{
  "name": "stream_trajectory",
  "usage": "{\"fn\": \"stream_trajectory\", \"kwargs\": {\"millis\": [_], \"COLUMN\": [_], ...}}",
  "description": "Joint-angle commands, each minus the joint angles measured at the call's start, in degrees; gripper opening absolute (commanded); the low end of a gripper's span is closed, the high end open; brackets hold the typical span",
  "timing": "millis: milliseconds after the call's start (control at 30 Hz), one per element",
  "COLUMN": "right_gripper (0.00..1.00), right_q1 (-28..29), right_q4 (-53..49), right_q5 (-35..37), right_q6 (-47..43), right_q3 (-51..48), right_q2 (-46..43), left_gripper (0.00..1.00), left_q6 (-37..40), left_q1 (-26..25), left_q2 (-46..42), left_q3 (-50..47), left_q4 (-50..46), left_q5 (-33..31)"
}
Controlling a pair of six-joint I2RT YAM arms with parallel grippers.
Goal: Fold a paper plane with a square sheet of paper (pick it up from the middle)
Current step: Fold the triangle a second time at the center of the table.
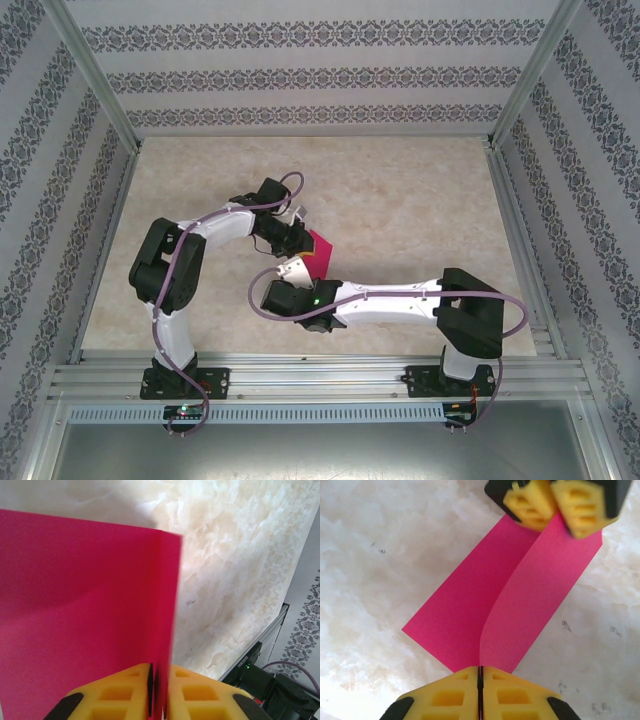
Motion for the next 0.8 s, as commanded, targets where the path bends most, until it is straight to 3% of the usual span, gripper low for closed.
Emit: {"fn": "stream_trajectory", "kwargs": {"millis": [0,100,267,400,533,700,767], "right_gripper": [0.06,0.05,0.06,0.06,0.06,0.06,0.06], "right_q1": [-1.8,-3.9,-9.2,-13.4,-17.0,-20.8,-22.3], "right_q4": [5.9,11.9,23.1,31.1,36.9,42.0,43.8], "right_q5": [-5.0,-11.2,-23.3,-32.4,-38.8,-44.5,-47.1], "right_q6": [-1.0,-1.2,-0.2,0.4,1.3,1.9,2.2], "right_q3": [-3.2,-7.0,-14.0,-18.7,-22.2,-25.7,-26.9], "right_q2": [-3.0,-5.5,-8.8,-10.3,-10.8,-10.7,-10.6], "left_gripper": [0.27,0.44,0.55,0.55,0.52,0.33,0.3], "left_q6": [0.2,-1.0,-4.4,-7.7,-9.6,-11.8,-13.1], "left_q1": [0.6,0.6,0.7,0.6,0.2,-2.1,-3.0], "left_q2": [-4.5,-8.3,-16.5,-23.4,-28.7,-32.1,-32.4], "left_q3": [0.5,-0.7,-6.5,-14.2,-21.7,-28.1,-30.3], "left_q4": [-2.0,-2.4,-3.1,-0.4,2.7,4.5,6.6], "left_q5": [-2.1,-6.8,-16.7,-17.4,-14.0,-13.0,-12.7]}}
